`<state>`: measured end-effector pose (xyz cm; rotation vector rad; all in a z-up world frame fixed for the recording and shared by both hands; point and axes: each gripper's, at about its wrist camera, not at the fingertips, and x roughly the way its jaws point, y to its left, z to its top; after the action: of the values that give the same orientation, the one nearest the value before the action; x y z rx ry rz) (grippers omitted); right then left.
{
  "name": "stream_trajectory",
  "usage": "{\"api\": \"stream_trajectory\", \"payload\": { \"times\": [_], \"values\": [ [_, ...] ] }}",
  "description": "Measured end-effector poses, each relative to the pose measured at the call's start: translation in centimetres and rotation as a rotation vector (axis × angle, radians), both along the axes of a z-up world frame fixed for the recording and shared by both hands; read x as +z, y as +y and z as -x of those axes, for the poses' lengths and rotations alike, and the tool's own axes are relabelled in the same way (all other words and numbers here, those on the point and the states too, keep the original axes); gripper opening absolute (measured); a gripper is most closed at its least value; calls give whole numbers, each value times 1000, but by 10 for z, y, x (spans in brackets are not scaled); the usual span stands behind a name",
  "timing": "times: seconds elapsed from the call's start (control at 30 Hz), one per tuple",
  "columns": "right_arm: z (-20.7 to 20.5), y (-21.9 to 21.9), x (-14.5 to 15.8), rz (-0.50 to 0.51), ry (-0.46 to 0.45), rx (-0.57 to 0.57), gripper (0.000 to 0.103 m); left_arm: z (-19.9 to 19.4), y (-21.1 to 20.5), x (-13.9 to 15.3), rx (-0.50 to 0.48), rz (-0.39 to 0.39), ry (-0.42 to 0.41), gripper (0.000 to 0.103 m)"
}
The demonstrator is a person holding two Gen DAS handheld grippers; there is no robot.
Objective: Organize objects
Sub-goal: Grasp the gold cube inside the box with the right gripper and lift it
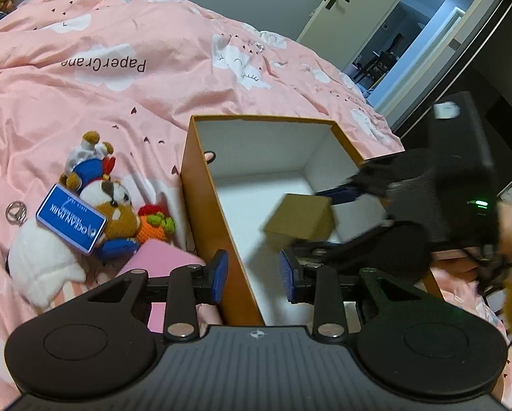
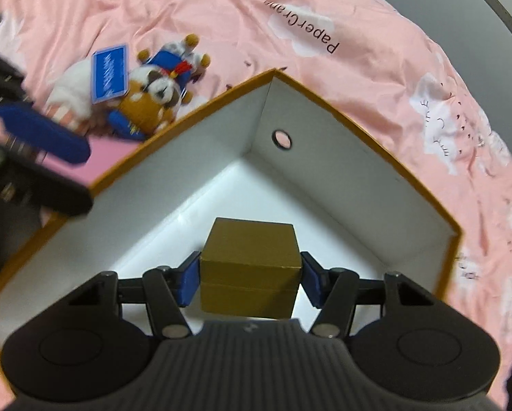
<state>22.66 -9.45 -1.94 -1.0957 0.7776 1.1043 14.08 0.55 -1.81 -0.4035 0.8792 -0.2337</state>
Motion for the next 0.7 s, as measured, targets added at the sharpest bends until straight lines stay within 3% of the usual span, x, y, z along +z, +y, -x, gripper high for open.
{"api": "stream_trajectory", "payload": {
  "times": [0.27, 0.47, 0.7],
  "values": [
    [33, -36, 13, 314, -155, 228, 61, 14, 0, 0, 11, 6, 27, 36],
    [47, -42, 2, 539, -225, 381, 61, 22, 4, 5, 20, 22, 9, 36],
    [56, -42, -28, 779, -201, 532, 61, 23, 9, 6, 34, 46, 5, 36]
  ]
}}
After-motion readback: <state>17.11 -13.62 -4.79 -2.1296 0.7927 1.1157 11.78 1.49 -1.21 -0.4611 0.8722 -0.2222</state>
